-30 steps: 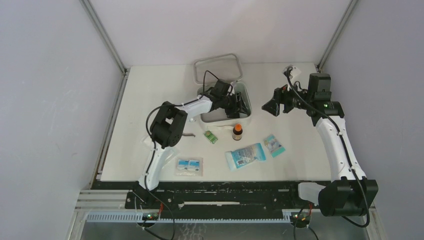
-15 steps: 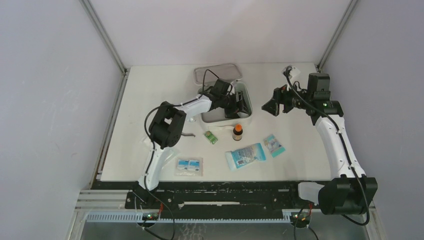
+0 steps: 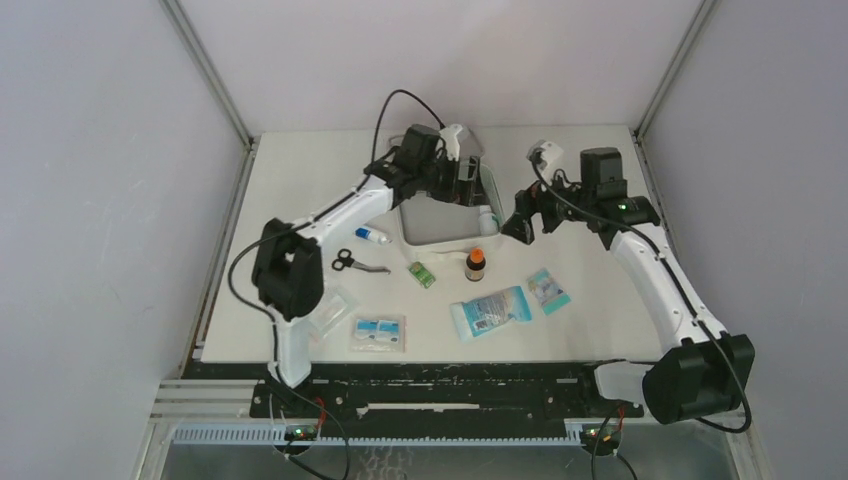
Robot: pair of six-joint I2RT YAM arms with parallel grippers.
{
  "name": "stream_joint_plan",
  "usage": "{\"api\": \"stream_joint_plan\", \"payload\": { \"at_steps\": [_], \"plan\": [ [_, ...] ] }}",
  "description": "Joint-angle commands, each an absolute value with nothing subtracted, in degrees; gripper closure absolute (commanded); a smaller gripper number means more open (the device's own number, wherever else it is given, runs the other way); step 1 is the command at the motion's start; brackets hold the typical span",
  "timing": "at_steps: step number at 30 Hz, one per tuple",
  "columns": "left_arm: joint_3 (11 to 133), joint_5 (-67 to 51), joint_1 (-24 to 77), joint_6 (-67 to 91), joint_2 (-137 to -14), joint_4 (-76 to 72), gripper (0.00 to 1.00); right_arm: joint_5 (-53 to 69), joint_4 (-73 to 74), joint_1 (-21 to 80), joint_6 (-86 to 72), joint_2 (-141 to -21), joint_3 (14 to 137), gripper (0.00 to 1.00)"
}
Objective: Organize the medicine kit
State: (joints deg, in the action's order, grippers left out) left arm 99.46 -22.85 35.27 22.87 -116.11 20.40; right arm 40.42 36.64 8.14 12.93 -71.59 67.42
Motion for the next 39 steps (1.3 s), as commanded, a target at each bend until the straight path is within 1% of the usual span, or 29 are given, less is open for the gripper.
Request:
{"api": "stream_joint_plan", "payload": {
  "at_steps": [1, 4, 13, 19, 23, 25, 32, 36, 39],
  "plan": [
    [93.56, -16.72, 32.91, 9.53, -105.18, 20.65, 0.0, 34.14, 35.39, 12.94, 15.37, -74.18, 67.59, 0.08],
    [86.83, -14.24, 30.04, 6.19, -98.3, 18.64, 0.0, 30.45, 35.03, 16.38, 16.16, -76.47, 67.61, 0.09],
    [71.0, -14.06, 20.28, -0.17, -82.41, 14.08, 0.0, 20.59, 34.26, 26.03, 18.33, -83.79, 67.94, 0.23],
    [62.55, -12.44, 17.72, -5.49, -71.77, 11.52, 0.0, 17.03, 34.84, 30.1, 19.3, -88.95, 69.4, 0.32],
    [56.85, -13.07, 17.49, -9.96, -65.3, 9.44, 0.0, 15.27, 35.24, 32.16, 19.76, -91.95, 70.38, 0.39],
    [54.4, -14.19, 17.48, -11.45, -62.5, 7.86, 0.0, 14.5, 35.36, 33.03, 20.05, -93.0, 70.4, 0.45],
    [50.16, -18.79, 17.49, -14.01, -59.41, 6.83, 0.0, 13.39, 35.33, 34.53, 20.28, -94.03, 72.16, 0.58],
    [49.65, -22.29, 17.48, -15.05, -60.0, 7.14, 0.0, 14.49, 35.61, 34.67, 20.86, -92.86, 72.16, 0.71],
    [50.16, -27.46, 17.57, -15.89, -61.31, 8.0, 0.0, 16.34, 36.15, 34.63, 21.38, -90.72, 72.15, 0.81]
  ]
}}
